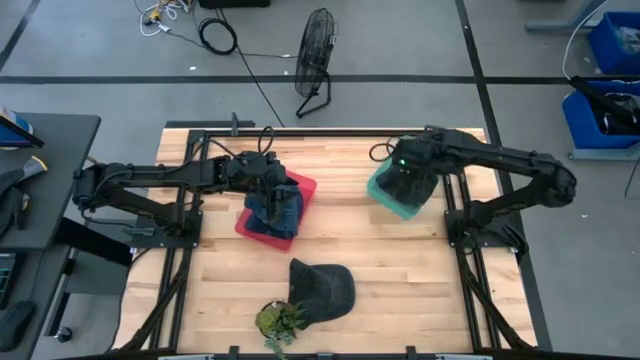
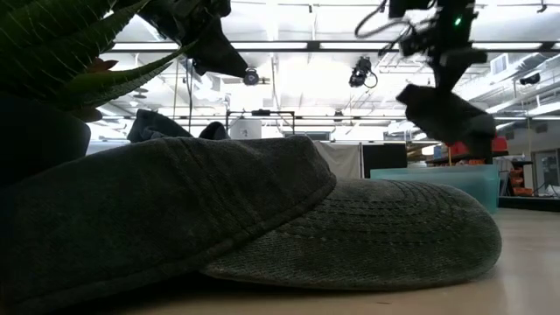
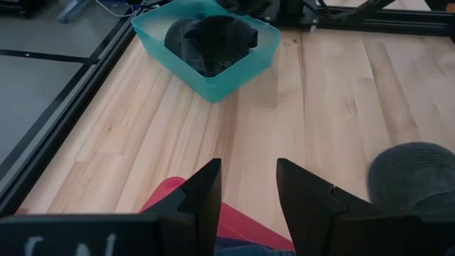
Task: Pick & Place hat
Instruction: Put the right black cap into the green bin
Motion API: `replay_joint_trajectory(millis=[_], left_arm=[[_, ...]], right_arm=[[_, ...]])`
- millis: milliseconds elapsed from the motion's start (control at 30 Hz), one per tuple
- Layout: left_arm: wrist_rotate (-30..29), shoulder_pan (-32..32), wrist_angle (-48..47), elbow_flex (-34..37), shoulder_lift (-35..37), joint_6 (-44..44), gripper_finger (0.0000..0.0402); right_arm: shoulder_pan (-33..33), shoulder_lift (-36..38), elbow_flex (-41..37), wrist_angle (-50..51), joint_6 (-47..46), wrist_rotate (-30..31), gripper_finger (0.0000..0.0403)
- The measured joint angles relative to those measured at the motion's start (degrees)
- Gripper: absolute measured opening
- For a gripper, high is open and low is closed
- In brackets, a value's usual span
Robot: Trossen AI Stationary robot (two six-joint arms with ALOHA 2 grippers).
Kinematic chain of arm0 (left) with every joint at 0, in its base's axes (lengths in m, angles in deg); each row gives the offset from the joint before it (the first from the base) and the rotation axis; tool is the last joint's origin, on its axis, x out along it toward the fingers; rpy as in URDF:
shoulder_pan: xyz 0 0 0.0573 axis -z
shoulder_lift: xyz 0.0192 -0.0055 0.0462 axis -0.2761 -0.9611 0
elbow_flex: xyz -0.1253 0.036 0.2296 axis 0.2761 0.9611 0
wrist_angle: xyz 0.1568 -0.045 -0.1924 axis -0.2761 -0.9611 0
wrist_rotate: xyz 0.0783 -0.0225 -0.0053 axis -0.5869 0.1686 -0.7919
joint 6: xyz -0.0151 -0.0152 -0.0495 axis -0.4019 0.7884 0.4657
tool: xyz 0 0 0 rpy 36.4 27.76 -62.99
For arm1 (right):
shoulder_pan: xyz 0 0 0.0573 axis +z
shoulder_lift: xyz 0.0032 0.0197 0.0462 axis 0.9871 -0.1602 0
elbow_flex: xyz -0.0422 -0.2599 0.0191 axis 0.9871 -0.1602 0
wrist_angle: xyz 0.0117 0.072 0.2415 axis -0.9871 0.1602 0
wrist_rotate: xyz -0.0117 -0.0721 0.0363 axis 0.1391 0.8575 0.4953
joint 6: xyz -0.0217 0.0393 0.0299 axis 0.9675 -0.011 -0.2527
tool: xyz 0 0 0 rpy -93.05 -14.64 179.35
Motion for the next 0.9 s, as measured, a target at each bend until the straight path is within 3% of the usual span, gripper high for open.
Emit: replay_joint_trajectory(millis=[233, 433, 700, 900], left_arm=[[0.0, 0.0, -0.02, 0.0, 0.0, 0.01, 0.014], [0.02, 0.0, -0.04, 0.0, -0.01, 0.01, 0.014], [0.02, 0.0, -0.1, 0.0, 0.0, 0.02, 0.014], [0.02, 0.0, -1.55, 0.0, 0.0, 0.02, 0.014]], right_arm=[[-6.78, -6.91, -1.74, -6.91, 8.22, -0.85, 0.0001], [-8.94, -13.71, -1.8, -6.57, 7.13, -8.74, 0.0003], [-10.4, -21.02, -1.82, -7.52, 8.5, -8.96, 0.0009], [-10.37, -23.39, -1.85, -8.91, 8.19, -6.48, 0.0049]])
